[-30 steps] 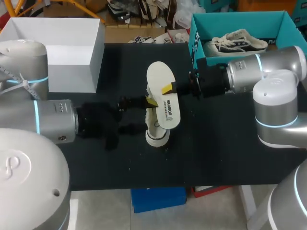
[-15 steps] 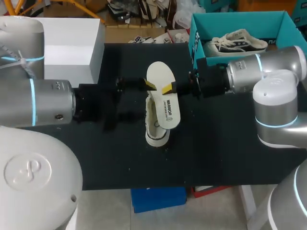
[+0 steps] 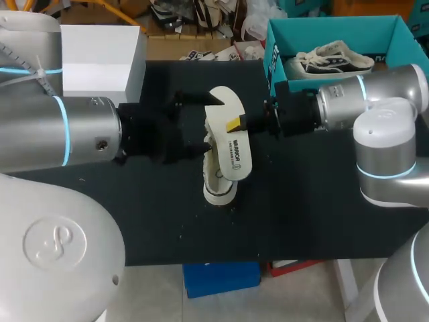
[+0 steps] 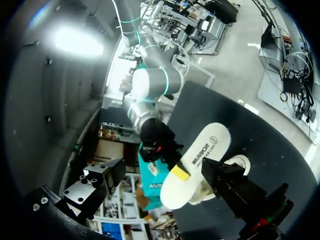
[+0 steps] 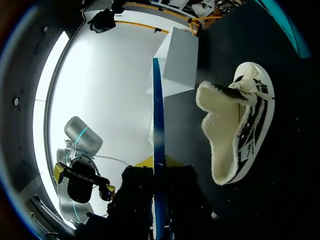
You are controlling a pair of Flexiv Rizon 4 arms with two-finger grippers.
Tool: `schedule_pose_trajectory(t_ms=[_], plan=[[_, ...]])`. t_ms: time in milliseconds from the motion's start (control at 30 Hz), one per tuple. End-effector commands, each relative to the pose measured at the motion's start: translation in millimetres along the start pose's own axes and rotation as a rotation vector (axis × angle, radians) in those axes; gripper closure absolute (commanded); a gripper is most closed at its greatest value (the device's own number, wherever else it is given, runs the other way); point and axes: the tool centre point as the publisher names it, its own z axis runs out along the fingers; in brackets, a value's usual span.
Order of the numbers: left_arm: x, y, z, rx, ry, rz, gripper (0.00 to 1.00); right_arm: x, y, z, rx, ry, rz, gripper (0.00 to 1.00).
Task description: Take the shoe out of the shoebox, open the shoe tongue, remove and reinsert the insole, then place the shoe into the shoebox
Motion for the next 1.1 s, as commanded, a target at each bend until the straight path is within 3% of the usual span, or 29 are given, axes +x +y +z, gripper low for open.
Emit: schedule_pose_trajectory(t_ms=[33,367,533,633,967,1100], plan=[[3.1,-1.6,-1.7,-0.007,-0.011,0.002,0.00,-0.4,0.4,1.8,-0.002,0.000,0.000,1.00],[1.4,-1.0,1.0,-0.033,0.002,-0.051,0.00,-0.4,0.4,1.8,-0.002,0.000,0.000,1.00],[-19.1,5.0,8.2,-0.121,0.047,-0.200,0.00,-0.4,0.4,1.8,-0.002,0.000,0.000,1.00],[-31.3,8.7,8.8,-0.135,0.041,-0.245,0.00,-0.4,0.4,1.8,-0.002,0.000,0.000,1.00],[-50.8,31.6,8.5,-0.052,0.065,-0.462,0.00,-0.4,0.4,1.8,-0.002,0.000,0.000,1.00],[-53.3,43.9,9.3,-0.058,0.097,-0.582,0.00,-0.4,0.4,1.8,-0.002,0.000,0.000,1.00]])
